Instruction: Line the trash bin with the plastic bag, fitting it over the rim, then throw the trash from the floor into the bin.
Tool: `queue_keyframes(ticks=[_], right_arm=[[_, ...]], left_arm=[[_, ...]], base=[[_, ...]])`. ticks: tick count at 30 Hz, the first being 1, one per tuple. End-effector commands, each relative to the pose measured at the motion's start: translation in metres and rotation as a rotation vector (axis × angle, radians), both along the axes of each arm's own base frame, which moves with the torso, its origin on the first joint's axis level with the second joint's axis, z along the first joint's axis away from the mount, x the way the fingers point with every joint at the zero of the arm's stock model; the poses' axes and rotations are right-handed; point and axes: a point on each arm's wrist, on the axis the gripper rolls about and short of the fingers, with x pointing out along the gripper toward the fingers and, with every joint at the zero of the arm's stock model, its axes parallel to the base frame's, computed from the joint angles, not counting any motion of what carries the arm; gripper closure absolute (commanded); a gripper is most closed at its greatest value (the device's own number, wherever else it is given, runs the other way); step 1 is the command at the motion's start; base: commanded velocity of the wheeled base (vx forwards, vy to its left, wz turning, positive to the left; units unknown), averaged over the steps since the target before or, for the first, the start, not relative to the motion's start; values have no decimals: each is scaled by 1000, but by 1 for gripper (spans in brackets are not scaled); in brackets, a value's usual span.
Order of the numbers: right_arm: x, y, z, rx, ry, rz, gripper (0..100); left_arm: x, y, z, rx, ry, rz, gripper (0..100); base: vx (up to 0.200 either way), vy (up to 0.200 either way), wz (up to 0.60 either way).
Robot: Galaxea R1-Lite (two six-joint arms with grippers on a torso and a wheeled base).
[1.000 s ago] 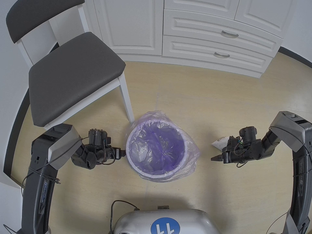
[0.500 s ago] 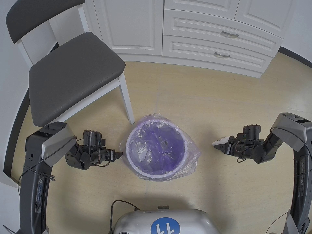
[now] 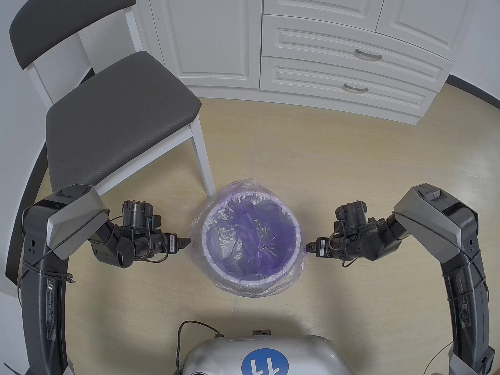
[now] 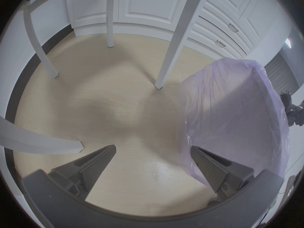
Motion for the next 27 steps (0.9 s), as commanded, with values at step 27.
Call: queue_keyframes(ticks=[27], right_arm=[[-10,-23,19,-133,7,-115,0]], left_arm=[[-90,8,30,-13,-101,-4,0]], base=[[0,0,0]])
